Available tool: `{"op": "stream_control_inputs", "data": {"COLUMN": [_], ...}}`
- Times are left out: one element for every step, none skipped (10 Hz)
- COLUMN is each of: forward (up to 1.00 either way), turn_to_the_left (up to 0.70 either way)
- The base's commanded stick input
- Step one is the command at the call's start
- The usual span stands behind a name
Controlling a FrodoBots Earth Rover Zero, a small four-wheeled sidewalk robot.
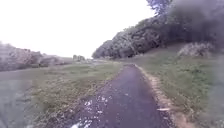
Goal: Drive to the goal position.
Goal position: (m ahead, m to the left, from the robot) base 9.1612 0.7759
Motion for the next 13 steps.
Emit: {"op": "stream_control_inputs", "data": {"forward": [0.45,0.45,0.45,0.00,0.00,0.00,0.00,0.00,0.00,0.00,0.00,0.00,0.00], "turn_to_the_left": [0.00,0.00,0.00,-0.11,-0.31,-0.45,-0.45,-0.45,-0.45,-0.45,-0.45,-0.45,-0.45]}}
